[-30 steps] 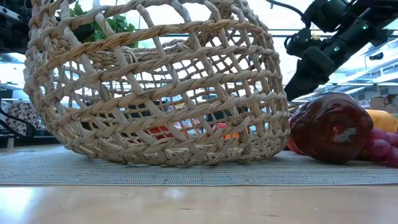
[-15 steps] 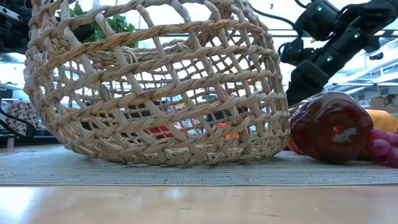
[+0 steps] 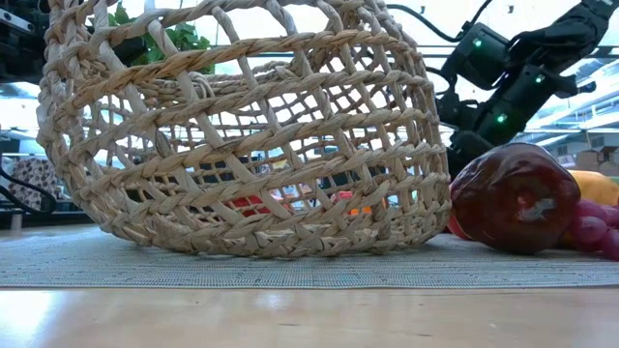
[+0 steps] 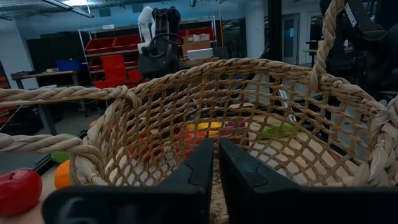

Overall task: Build produce basket
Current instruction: Put the red pomegranate into the brown woven basket

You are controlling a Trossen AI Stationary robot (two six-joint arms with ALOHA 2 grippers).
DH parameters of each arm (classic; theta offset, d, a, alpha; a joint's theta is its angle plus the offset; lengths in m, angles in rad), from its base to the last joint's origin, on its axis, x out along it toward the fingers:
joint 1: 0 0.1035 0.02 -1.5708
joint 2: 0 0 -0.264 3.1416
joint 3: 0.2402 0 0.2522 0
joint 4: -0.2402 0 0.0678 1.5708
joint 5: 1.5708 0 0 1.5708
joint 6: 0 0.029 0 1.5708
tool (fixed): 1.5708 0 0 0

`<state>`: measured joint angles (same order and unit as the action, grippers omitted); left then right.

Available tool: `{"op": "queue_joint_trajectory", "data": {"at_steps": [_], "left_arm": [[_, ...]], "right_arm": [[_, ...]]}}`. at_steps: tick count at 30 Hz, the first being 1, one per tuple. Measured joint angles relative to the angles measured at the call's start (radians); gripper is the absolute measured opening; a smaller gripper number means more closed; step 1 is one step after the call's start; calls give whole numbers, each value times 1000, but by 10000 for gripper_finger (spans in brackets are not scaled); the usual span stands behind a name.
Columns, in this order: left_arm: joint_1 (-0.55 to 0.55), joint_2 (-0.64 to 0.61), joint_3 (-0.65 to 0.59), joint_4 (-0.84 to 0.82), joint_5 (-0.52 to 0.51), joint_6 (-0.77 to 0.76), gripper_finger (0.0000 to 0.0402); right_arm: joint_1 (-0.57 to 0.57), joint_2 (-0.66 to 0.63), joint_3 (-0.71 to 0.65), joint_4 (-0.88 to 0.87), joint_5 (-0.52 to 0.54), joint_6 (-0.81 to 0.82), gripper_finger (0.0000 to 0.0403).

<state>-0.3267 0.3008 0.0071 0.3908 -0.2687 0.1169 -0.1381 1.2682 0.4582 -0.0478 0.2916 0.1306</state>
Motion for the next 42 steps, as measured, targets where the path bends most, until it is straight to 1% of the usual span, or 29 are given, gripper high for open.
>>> {"op": "queue_joint_trajectory", "data": {"at_steps": [3,8,11,16,21,24,29,33,36,38,40,42], "left_arm": [[0,0,0,0,0,0,34],[0,0,0,0,0,0,28],[0,0,0,0,0,0,29],[0,0,0,0,0,0,36],[0,0,0,0,0,0,32],[0,0,0,0,0,0,28],[0,0,0,0,0,0,32],[0,0,0,0,0,0,36],[0,0,0,0,0,0,34],[0,0,0,0,0,0,31],[0,0,0,0,0,0,28],[0,0,0,0,0,0,28]], "right_arm": [[-18,21,3,12,-9,9,393],[-43,18,1,14,-45,1,377],[-54,-7,-1,1,-53,-2,369],[-67,-70,-5,-13,-47,-3,367],[-72,-137,-4,-9,-52,-3,366],[-72,-195,1,14,-111,-1,366],[-65,-288,77,43,-259,52,367],[-49,-331,141,145,-365,100,367],[-36,-341,179,288,-472,147,367],[-21,-339,189,416,-540,189,367],[0,-332,193,553,-571,240,367],[25,-319,193,678,-572,277,367]]}}
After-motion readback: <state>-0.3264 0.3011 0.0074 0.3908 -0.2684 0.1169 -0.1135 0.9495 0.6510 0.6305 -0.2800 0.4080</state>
